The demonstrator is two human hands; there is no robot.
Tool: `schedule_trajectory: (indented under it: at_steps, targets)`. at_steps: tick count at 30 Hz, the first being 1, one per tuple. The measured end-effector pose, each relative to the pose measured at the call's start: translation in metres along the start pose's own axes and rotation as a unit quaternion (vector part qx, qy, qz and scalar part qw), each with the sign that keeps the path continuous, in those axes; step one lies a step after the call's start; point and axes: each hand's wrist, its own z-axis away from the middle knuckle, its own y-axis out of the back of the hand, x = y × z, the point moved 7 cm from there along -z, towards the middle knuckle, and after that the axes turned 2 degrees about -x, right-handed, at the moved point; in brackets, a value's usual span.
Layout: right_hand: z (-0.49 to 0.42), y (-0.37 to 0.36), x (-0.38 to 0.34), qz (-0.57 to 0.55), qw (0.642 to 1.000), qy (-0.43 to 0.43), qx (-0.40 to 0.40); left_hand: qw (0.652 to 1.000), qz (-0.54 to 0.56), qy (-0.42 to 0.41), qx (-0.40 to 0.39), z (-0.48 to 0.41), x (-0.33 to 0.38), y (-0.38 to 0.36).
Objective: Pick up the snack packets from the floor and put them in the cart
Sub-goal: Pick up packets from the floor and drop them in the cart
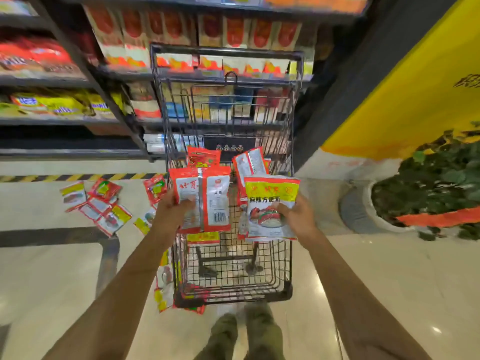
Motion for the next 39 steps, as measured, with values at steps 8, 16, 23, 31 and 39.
schedule_trajectory:
  at_steps: [8, 16, 23, 31, 39]
  targets:
    - [-0.119, -0.037, 0.112, 0.015, 0.999, -0.041, -0.025, 0.993, -0.007, 0.087, 0.077, -0.085, -0.114, -0.002]
    - [-0.189, -0.075, 0.220, 0.133, 0.986, -0.097, 0.009, 0.976, -0.058, 0.152, 0.147, -0.160, -0.260, 0.009]
    - [-0.216, -0.096, 0.294, 0.200, 0.954, -0.218, 0.052, 0.957, -0.092, 0.202, 0.185, -0.181, -0.306, -0.003]
    - [-0.203, -0.094, 0.266, 0.253, 0.953, -0.135, 0.097, 0.945, -0.222, 0.136, 0.199, -0.165, -0.267, -0.021]
    - [-0.134, -0.122, 0.056, 0.316, 0.942, 0.115, 0.002, 0.938, -0.311, -0.081, 0.126, -0.043, -0.083, -0.005]
